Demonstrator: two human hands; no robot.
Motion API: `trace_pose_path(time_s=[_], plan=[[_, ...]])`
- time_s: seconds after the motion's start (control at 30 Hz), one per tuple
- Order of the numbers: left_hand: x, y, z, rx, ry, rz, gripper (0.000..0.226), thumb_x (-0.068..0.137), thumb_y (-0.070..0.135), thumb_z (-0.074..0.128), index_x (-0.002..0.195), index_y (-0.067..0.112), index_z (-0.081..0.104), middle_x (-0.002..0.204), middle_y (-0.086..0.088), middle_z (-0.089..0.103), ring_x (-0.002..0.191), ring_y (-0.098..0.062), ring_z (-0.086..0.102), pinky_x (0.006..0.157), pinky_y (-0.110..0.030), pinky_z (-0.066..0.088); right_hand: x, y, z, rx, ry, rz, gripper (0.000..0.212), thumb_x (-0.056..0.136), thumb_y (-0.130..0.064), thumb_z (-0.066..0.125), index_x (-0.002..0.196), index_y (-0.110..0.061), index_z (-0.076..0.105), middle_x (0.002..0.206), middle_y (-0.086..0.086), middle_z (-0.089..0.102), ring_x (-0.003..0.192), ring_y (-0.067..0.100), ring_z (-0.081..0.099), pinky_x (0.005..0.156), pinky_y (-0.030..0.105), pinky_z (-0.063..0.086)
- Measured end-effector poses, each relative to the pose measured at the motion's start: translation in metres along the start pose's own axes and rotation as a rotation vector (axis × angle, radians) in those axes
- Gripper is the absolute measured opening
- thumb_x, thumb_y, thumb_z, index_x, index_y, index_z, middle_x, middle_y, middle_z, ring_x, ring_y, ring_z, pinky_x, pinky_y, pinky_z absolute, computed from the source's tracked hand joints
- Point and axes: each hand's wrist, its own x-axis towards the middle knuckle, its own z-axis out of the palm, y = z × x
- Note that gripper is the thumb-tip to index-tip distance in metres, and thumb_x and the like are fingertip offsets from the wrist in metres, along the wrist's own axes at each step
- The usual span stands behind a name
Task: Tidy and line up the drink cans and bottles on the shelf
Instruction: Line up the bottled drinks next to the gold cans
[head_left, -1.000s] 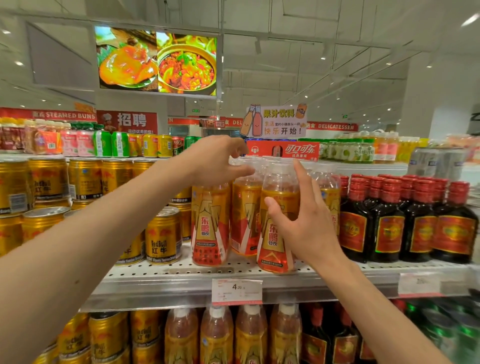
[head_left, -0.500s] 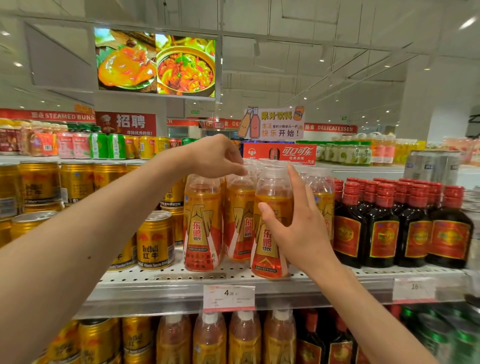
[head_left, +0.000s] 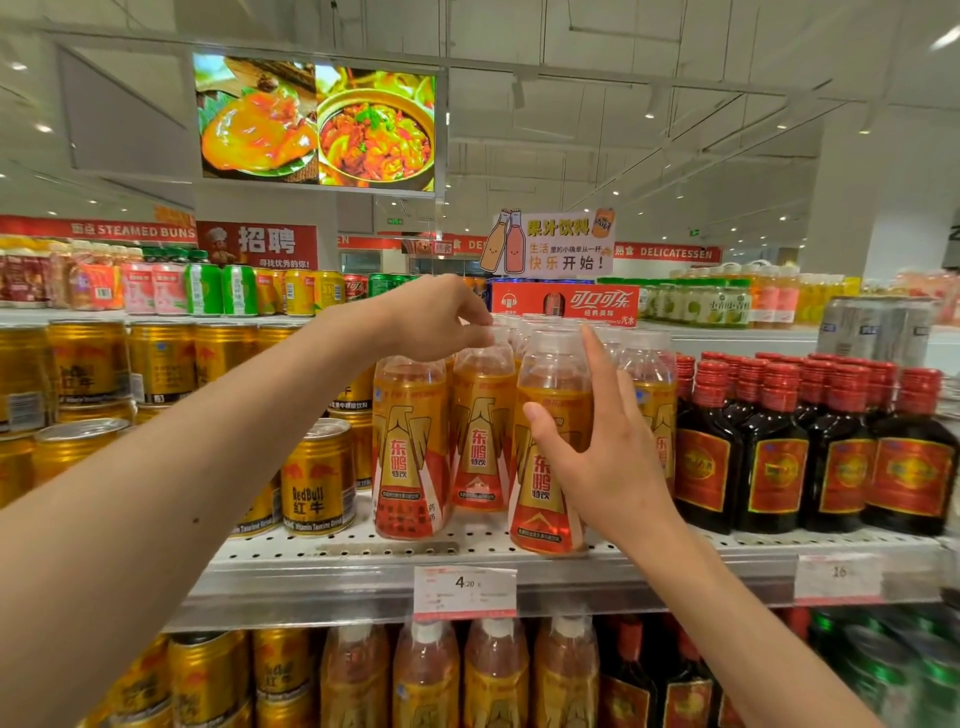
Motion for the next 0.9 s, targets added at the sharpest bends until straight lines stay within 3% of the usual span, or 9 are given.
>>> trace_pose_path(time_s=[0.1,0.17,0.33,0.43,0.53,0.73,0.83,0.9], plan=[[-0.009,0.002,0.004,0.089,0.121,0.022,0.04,0.098,0.043,0.058,0.131,0.02,0.065,0.135,0.0,0.065,0.124,-0.02,0.058,0.101,-0.036,0.047,-0.001,-0.002,0.0,-0.008,-0.006,0.017,0.083,0.093,-0.063,0.05,0.156,-0.051,-0.004,0.166,0.001,0.021,0.152,0.025,0.027,0.113,0.058,0.041],[-0.019,0.002,0.009,0.105,0.246,0.045,0.043,0.097,0.045,0.058,0.132,0.022,0.063,0.139,0.0,0.062,0.131,-0.021,0.052,0.108,-0.041,0.043,-0.002,-0.003,-0.001,-0.013,-0.011,0.023,0.084,0.094,-0.063,0.049,0.157,-0.049,-0.004,0.166,0.001,0.022,0.152,0.024,0.028,0.112,0.056,0.042],[-0.064,-0.004,0.03,-0.11,0.438,0.002,0.064,0.097,0.042,0.058,0.153,0.022,0.036,0.158,0.0,0.036,0.146,-0.017,0.031,0.115,-0.032,0.025,-0.006,-0.007,-0.011,-0.055,-0.066,0.012,0.088,0.093,-0.064,0.052,0.159,-0.042,-0.001,0.166,-0.003,0.023,0.151,0.02,0.029,0.115,0.052,0.04],[-0.093,-0.004,0.05,-0.341,0.425,-0.118,0.082,0.098,0.04,0.058,0.161,0.022,0.009,0.167,0.003,0.019,0.152,-0.012,0.019,0.118,-0.031,0.019,-0.012,-0.008,-0.017,-0.041,-0.12,0.004,0.091,0.092,-0.057,0.061,0.159,-0.043,0.001,0.164,-0.006,0.025,0.147,0.017,0.034,0.115,0.046,0.039],[-0.109,0.002,0.064,-0.668,0.369,-0.233,0.092,0.097,0.042,0.057,0.159,0.029,-0.01,0.166,0.009,0.017,0.15,-0.009,0.022,0.12,-0.038,0.025,-0.013,-0.012,-0.022,0.022,-0.126,0.008,0.09,0.091,-0.049,0.067,0.159,-0.041,0.009,0.159,-0.009,0.034,0.137,0.003,0.036,0.113,0.041,0.041],[-0.125,-0.009,0.084,-0.777,0.308,-0.26,0.084,0.096,0.055,0.05,0.159,0.038,-0.004,0.166,0.021,0.001,0.146,0.005,0.008,0.122,-0.032,0.017,-0.014,-0.023,-0.015,0.103,-0.179,0.014,0.09,0.09,-0.047,0.069,0.16,-0.04,0.011,0.161,-0.01,0.033,0.147,0.008,0.032,0.115,0.033,0.034],[-0.132,-0.012,0.091,-0.803,0.261,-0.277,0.081,0.098,0.054,0.046,0.158,0.039,-0.006,0.164,0.025,0.002,0.137,0.013,0.009,0.115,-0.021,0.017,-0.013,-0.026,-0.007,0.126,-0.2,0.003,0.091,0.09,-0.049,0.068,0.159,-0.042,0.009,0.164,-0.013,0.029,0.149,0.006,0.027,0.12,0.036,0.033],[-0.135,-0.013,0.096,-0.839,0.252,-0.274,0.079,0.099,0.054,0.043,0.157,0.041,-0.008,0.163,0.027,0.002,0.136,0.016,0.01,0.116,-0.02,0.017,-0.012,-0.028,-0.001,0.143,-0.213,0.003,0.091,0.091,-0.048,0.068,0.159,-0.042,0.009,0.164,-0.017,0.027,0.149,0.001,0.025,0.118,0.029,0.031]])
